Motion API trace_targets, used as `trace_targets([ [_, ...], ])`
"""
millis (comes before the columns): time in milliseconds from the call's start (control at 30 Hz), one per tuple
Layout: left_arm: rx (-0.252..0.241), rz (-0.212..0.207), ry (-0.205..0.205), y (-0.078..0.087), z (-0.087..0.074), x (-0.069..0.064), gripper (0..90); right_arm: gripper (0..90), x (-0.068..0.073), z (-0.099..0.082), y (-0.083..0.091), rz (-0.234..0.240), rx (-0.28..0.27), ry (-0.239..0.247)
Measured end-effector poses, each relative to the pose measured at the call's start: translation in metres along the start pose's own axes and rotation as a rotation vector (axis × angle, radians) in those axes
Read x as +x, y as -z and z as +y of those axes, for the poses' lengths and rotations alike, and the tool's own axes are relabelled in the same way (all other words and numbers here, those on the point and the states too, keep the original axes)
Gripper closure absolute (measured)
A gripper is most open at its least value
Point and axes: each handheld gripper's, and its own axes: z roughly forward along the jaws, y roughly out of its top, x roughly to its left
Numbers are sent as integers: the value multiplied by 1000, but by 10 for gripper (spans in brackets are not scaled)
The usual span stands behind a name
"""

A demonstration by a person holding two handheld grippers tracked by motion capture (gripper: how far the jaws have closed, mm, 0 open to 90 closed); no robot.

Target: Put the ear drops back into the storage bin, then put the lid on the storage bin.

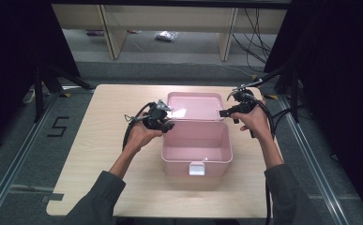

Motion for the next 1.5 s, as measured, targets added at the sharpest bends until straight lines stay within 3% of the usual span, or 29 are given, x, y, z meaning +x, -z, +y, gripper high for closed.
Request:
trace_targets([
  [400, 2, 8, -29, 1, 0, -2, 756, 345, -6, 9, -6, -13, -25, -59],
  [500, 6, 8, -23, 2, 0, -3, 756, 349, -9, 12, -7, -18, -35, -43],
  [567, 10, 12, -35, 3, 0, -5, 756, 349, -8, 13, -8, -23, -26, -57],
  [600, 9, 17, -36, 3, 0, -6, 756, 349, -9, 14, -10, -27, -43, -47],
  [767, 9, 19, -53, 4, -1, -9, 756, 350, -9, 18, -11, -36, -30, -41],
  [800, 8, 18, -52, 4, -1, -9, 756, 350, -8, 19, -11, -25, -23, -67],
  [833, 5, 18, -55, 4, -1, -9, 756, 350, -9, 19, -13, -31, -33, -39],
  [867, 5, 17, -59, 4, -1, -9, 755, 350, -8, 20, -14, -30, -26, -62],
  [900, 5, 16, -60, 4, -1, -9, 755, 350, -9, 20, -15, -37, -25, -43],
  [1033, 2, 13, -64, 4, -2, -9, 755, 351, -10, 21, -18, -37, -25, -63],
  [1200, -5, 5, -63, 4, -2, -9, 755, 397, -13, 22, -19, -45, -28, -60],
  [1233, -6, 5, -62, 4, -2, -9, 756, 401, -15, 21, -20, -52, -35, -40],
  [1400, -7, 4, -70, 3, -2, -9, 755, 431, -16, 23, -20, -52, -26, -83],
  [1500, -9, -4, -76, 3, -2, -8, 755, 467, -20, 23, -21, -43, -31, -75],
])
